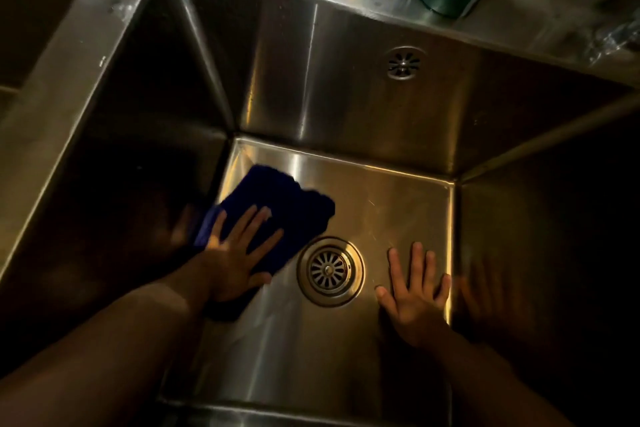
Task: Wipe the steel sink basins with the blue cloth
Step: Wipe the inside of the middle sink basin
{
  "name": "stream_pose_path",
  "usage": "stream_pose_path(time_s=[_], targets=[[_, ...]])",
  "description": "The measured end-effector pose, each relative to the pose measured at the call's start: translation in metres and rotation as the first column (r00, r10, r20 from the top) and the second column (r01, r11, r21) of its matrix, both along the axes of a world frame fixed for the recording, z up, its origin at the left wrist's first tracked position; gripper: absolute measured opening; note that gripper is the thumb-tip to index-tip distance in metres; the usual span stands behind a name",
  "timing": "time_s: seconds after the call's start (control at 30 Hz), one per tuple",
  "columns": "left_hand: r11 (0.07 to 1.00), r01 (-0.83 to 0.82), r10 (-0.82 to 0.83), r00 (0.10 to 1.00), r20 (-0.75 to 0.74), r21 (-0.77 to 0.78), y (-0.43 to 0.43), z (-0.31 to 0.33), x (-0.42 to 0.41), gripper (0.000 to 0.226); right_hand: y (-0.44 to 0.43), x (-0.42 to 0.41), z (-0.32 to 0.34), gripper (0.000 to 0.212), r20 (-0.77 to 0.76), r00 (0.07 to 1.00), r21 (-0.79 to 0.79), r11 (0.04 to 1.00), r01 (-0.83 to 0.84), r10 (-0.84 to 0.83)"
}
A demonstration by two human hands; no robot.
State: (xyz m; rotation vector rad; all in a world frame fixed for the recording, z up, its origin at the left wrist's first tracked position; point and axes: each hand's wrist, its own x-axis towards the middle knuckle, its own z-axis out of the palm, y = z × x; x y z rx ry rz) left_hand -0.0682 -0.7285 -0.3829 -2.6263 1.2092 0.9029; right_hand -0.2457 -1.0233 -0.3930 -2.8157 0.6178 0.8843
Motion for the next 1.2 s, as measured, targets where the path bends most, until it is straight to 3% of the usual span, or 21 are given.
stream_pose_path(time_s=[0.1,0.2,0.33,0.4,0.57,0.63,0.7,0.77,0.87,0.93,1.1,1.2], targets=[[0.972,0.228,-0.229,0.973,0.011,0.062,0.019,0.016,-0.037,0.083,0.0,0.002,0.003,0.071,-0.041,0.999,0.039,0.999,0.005,-0.003],[0.889,0.444,-0.407,0.879,-0.247,0.114,0.039,0.008,-0.072,0.073,-0.004,0.004,0.004,0.071,-0.085,0.996,0.072,0.997,0.007,-0.001],[0.778,0.627,-0.567,0.682,-0.461,-0.03,0.046,0.005,-0.092,0.061,-0.003,0.003,0.004,0.071,-0.108,0.994,0.069,0.998,0.003,0.004],[0.749,0.657,-0.613,0.631,-0.475,-0.092,0.045,0.007,-0.094,0.059,-0.001,0.002,0.005,0.071,-0.106,0.994,0.051,0.999,0.006,0.0],[0.734,0.66,-0.662,0.646,-0.38,-0.159,0.022,-0.003,-0.109,0.057,-0.001,0.002,0.007,0.07,-0.077,0.997,0.037,0.999,-0.001,0.003],[0.732,0.65,-0.68,0.678,-0.279,-0.204,0.0,-0.006,-0.119,0.056,-0.002,0.002,0.008,0.07,-0.075,0.997,0.067,0.998,0.006,-0.001],[0.666,0.708,-0.745,0.646,-0.167,-0.235,-0.024,-0.008,-0.129,0.053,-0.004,0.003,0.009,0.069,-0.077,0.997,0.103,0.995,0.013,-0.005],[0.618,0.777,-0.786,0.614,-0.07,-0.119,-0.052,-0.005,-0.144,0.053,-0.005,0.005,0.009,0.068,-0.098,0.995,0.122,0.992,0.018,-0.006],[0.66,0.749,-0.748,0.65,0.138,0.049,-0.096,-0.002,-0.176,0.053,-0.002,0.007,0.017,0.063,-0.099,0.994,0.165,0.984,0.065,-0.049],[0.586,0.81,-0.803,0.583,0.124,-0.018,-0.116,0.002,-0.181,0.048,0.003,0.009,0.027,0.06,-0.047,0.995,0.15,0.984,0.091,-0.085],[0.673,0.615,-0.596,0.78,0.192,-0.41,-0.084,0.028,-0.138,0.025,0.051,-0.002,0.069,0.063,0.2,0.98,-0.051,0.999,-0.01,0.02],[0.757,0.356,-0.225,0.929,0.292,-0.548,-0.041,0.021,-0.085,0.027,0.089,-0.031,0.082,0.078,0.177,0.972,-0.01,0.987,0.161,-0.157]])
